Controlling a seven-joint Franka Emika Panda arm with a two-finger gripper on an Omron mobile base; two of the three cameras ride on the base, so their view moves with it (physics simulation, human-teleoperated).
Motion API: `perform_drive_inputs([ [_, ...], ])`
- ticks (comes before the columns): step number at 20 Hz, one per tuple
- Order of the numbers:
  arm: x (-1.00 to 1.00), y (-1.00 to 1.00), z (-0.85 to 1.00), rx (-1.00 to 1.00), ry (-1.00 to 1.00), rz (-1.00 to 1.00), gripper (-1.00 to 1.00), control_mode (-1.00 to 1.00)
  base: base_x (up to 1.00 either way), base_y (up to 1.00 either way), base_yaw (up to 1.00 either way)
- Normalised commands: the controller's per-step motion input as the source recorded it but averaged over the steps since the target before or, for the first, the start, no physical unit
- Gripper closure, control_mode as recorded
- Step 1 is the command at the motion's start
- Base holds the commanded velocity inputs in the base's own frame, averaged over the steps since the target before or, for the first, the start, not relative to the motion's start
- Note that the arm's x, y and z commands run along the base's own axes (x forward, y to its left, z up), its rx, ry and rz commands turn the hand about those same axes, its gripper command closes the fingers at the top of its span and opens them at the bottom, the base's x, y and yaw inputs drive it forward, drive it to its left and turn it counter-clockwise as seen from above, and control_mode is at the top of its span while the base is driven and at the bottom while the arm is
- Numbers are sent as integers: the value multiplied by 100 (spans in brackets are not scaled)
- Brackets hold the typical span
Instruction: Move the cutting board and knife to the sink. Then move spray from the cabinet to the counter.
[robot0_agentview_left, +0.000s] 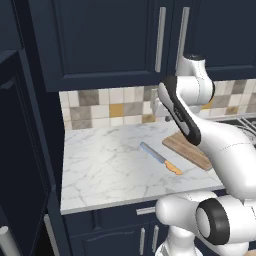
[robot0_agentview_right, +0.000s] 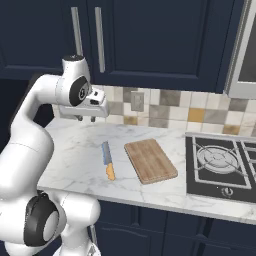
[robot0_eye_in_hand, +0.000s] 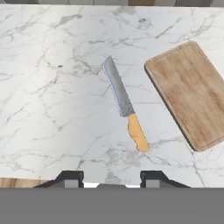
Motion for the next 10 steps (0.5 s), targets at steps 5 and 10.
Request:
perform_drive_inputs([
  [5,-4,4,-19,0,0,-1,-100,-100,0,0,0],
  [10,0,-4,-60,0,0,0,-100,-100,0,0,0],
])
